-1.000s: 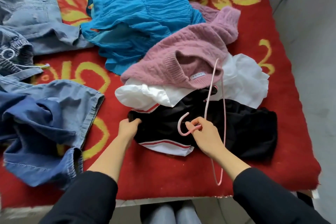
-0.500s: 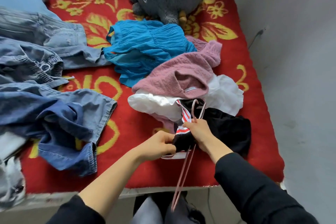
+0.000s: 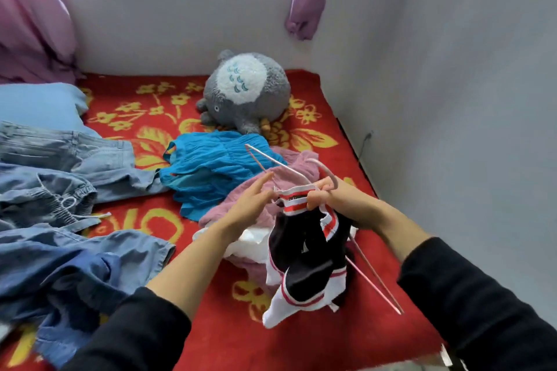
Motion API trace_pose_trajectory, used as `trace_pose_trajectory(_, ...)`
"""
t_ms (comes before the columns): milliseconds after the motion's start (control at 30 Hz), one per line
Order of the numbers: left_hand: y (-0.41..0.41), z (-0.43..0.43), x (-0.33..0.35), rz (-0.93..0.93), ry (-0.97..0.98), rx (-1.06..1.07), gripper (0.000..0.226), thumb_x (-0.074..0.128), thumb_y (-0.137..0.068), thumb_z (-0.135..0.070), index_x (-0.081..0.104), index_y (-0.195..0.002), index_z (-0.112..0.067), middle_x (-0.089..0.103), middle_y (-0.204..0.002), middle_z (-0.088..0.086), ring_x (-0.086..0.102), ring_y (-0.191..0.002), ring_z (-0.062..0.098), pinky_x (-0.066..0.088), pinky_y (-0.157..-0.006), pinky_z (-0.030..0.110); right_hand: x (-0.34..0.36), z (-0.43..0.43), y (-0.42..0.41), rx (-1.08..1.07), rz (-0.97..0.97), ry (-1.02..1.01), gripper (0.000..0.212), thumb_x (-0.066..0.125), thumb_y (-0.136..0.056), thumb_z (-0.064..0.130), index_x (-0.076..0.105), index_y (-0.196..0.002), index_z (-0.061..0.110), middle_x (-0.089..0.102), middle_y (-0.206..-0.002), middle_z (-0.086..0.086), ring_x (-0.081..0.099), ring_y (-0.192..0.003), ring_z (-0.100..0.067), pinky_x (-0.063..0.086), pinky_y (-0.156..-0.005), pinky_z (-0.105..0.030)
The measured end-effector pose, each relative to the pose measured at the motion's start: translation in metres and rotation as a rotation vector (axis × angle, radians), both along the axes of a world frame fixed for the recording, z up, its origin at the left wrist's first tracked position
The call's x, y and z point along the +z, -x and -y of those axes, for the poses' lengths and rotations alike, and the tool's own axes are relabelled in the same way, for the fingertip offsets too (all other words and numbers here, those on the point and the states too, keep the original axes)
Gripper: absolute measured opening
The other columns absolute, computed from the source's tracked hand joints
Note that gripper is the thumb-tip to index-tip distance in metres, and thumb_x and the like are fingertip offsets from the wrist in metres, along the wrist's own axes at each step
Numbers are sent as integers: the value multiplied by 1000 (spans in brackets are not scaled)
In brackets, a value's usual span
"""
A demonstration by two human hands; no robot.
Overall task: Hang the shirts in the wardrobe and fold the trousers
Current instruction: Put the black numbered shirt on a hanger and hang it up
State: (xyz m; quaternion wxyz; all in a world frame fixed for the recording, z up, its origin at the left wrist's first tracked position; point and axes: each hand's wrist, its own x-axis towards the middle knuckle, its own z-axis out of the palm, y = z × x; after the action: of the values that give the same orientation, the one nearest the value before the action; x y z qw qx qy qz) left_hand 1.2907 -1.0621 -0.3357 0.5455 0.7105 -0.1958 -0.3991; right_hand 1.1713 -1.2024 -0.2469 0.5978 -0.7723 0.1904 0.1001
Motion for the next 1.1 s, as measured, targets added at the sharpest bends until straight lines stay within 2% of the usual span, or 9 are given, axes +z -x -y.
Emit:
trace_pose_trajectory(100, -5, -2, 20, -452, 3, -160, 18, 56, -83, -18, 66, -99, -18, 58, -99, 4, 61, -73, 16, 53, -77, 36, 27, 13, 2, 51, 53, -31, 48, 55, -81, -3, 58, -41, 24, 52, -49, 14, 47, -49, 2, 37, -57, -12)
trace_pose_trajectory(167, -7, -3, 30, -524, 32, -173, 9, 59, -84, -16, 68, -85, -16, 64, -84, 6, 64, -66, 15, 56, -71, 30, 39, 18, 4, 76, 74, -70, 23, 55, -82, 2, 68, -64, 11, 63, -64, 1, 56, -59, -6, 43, -60, -14)
trace_pose_trajectory(333, -6, -2, 47, -352, -42, -91, 13, 58, -88, -10, 68, -95, -13, 64, -75, 2, 61, -59, 8, 57, -62, 25, 49, 20, 2, 116, 75, -53, 39, 58, -84, 21, 66, -104, -11, 67, -98, -24, 62, -86, -26, 49, -78, -30)
trace_pose_trajectory(500, -30, -14, 91, -348, 151, 306, 13, 62, -88, -20, 66, -97, -12, 66, -75, 2, 63, -57, 9, 57, -53, 22, 67, 28, 0, 114, 158, 105, 34, 57, -88, 16, 55, -55, 12, 53, -57, -1, 47, -54, -12, 42, -66, -26)
trace_pose_trajectory(633, -34, -31, 158, -236, 325, 286, 11, 56, -86, -13, 66, -89, -10, 65, -66, 1, 60, -49, 8, 53, -47, 20, 65, 44, -3, -34, 213, 204, 30, 59, -70, 18, 40, -61, -2, 34, -65, -7, 27, -60, -24, 19, -58, -35)
trace_pose_trajectory(800, -23, -28, 183, 121, 206, 289, 10, 64, -88, -21, 71, -87, -13, 68, -66, -1, 62, -50, 10, 52, -46, 21, 56, 50, -8, -125, 232, 351, 17, 68, -67, 21, 57, -73, 10, 38, -54, 9, 34, -45, -5, 27, -45, -19)
trace_pose_trajectory(867, -24, -24, 180, 164, 176, 314, 14, 64, -89, -26, 71, -88, -13, 68, -69, 0, 61, -53, 12, 52, -48, 22, 59, 46, -10, -192, 308, 264, 19, 71, -84, 24, 62, -100, 19, 46, -57, 16, 43, -41, 4, 30, -40, -9)
trace_pose_trajectory(967, -24, -19, 173, 212, 124, 326, 19, 66, -88, -29, 73, -89, -12, 66, -72, 3, 60, -57, 14, 52, -53, 24, 71, 38, -15, -307, 440, 53, 34, 44, -100, 39, 36, -133, 42, 42, -53, 14, 35, -35, 0, 25, -34, -15)
trace_pose_trajectory(1100, -21, -16, 166, 170, 95, 386, 17, 68, -86, -28, 74, -92, -13, 71, -76, 4, 64, -56, 12, 56, -55, 26, 86, 38, -24, -438, 543, -285, 42, 31, -103, 44, 56, -114, 12, 22, -45, 8, 17, -35, -5, 14, -37, -12)
